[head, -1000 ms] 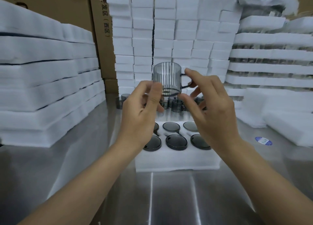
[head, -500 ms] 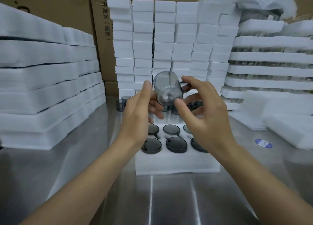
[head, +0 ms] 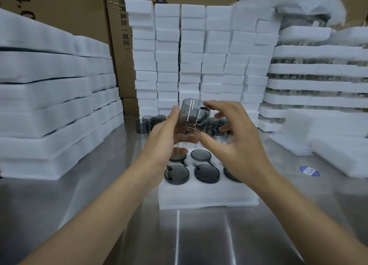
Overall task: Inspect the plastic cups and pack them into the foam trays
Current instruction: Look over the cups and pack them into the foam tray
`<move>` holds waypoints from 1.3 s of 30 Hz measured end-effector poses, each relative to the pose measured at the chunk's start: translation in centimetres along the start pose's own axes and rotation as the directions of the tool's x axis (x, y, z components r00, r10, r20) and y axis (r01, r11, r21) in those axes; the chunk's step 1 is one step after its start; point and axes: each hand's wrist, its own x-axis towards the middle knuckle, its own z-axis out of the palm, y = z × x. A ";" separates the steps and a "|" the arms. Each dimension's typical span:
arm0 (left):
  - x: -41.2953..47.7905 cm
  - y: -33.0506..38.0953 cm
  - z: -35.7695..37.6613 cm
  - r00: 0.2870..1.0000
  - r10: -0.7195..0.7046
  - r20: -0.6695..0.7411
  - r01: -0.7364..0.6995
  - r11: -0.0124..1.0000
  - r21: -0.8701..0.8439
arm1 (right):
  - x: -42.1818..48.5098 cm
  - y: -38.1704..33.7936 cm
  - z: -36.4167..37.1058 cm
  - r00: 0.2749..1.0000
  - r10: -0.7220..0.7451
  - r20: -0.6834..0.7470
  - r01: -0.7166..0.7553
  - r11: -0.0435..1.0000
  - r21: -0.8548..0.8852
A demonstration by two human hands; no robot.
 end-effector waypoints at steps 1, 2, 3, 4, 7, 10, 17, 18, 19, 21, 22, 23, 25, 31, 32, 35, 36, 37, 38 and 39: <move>0.0 -0.2 0.1 0.996 0.068 -0.054 -0.064 0.995 0.077 | 0.1 0.0 0.0 1.000 -0.009 -0.008 0.009 1.000 -0.026; 0.0 -0.5 0.1 0.978 0.179 -0.106 -0.159 0.972 0.172 | 0.1 0.0 -0.1 1.000 -0.015 -0.017 0.014 0.999 -0.049; 0.1 -0.7 -0.1 0.948 0.297 -0.118 -0.260 0.931 0.256 | 0.1 0.0 -0.2 1.000 -0.018 -0.025 0.016 0.997 -0.069; 0.1 -0.9 -0.2 0.919 0.385 -0.087 -0.343 0.887 0.309 | 0.2 -0.1 -0.2 0.999 -0.022 -0.033 0.019 0.996 -0.087; -0.1 -1.0 -0.3 0.846 0.522 0.111 -0.511 0.732 0.451 | 0.1 -0.1 -0.3 0.998 -0.038 -0.046 0.031 0.991 -0.127; -0.5 -1.4 0.0 0.780 0.581 0.232 -0.592 0.566 0.574 | 0.1 -0.3 -0.1 0.999 -0.044 -0.027 0.041 0.992 -0.116; -0.4 -1.8 -0.4 0.763 0.626 0.160 -0.586 0.567 0.579 | 0.1 -0.5 -0.3 0.999 -0.039 0.004 0.039 0.997 -0.064; -0.4 -1.9 -0.5 0.769 0.625 0.134 -0.575 0.587 0.570 | 0.1 -0.3 -0.3 0.999 -0.036 0.003 0.036 0.998 -0.060; -0.4 -1.9 -0.5 0.776 0.622 0.107 -0.563 0.606 0.562 | 0.1 -0.2 -0.4 1.000 -0.028 0.001 0.028 0.998 -0.056; -0.3 -1.8 -0.6 0.787 0.615 0.050 -0.548 0.659 0.514 | 0.0 0.3 -0.7 1.000 0.004 0.003 -0.004 0.999 -0.043; -0.2 -1.7 -0.6 0.796 0.604 0.021 -0.543 0.700 0.464 | 0.0 0.6 -0.9 1.000 0.021 0.014 -0.020 0.999 -0.034; 0.0 -1.6 -0.6 0.807 0.590 -0.005 -0.537 0.739 0.406 | 0.0 0.9 -1.0 0.999 0.029 0.027 -0.028 0.999 -0.032; 0.3 -1.5 -0.6 0.836 0.547 -0.035 -0.513 0.804 0.300 | -0.1 1.3 -1.2 0.999 0.025 0.044 -0.023 0.999 -0.039; 1.3 -2.1 -1.3 0.913 0.401 0.079 -0.405 0.859 0.315 | 0.2 1.6 -1.2 0.998 0.060 0.007 -0.060 0.998 0.018; 1.4 -2.1 -1.4 0.921 0.377 0.098 -0.387 0.855 0.345 | 0.2 1.6 -1.3 0.998 0.067 0.005 -0.067 0.997 0.032; 1.3 -2.0 -1.6 0.935 0.303 0.183 -0.350 0.867 0.354 | 0.2 1.3 -1.2 0.996 0.083 0.041 -0.087 0.992 0.088; 1.2 -2.0 -1.6 0.937 0.269 0.220 -0.331 0.885 0.328 | 0.2 1.2 -1.1 0.995 0.083 0.057 -0.089 0.991 0.098; 1.1 -1.9 -1.6 0.939 0.232 0.252 -0.302 0.910 0.285 | 0.1 1.1 -0.9 0.994 0.081 0.068 -0.088 0.991 0.100; 1.0 -1.8 -1.6 0.942 0.194 0.275 -0.261 0.938 0.230 | 0.0 1.0 -0.8 0.994 0.078 0.073 -0.085 0.991 0.101; 0.9 -1.7 -1.5 0.945 0.158 0.285 -0.214 0.961 0.177 | -0.1 0.9 -0.7 0.994 0.074 0.075 -0.082 0.991 0.102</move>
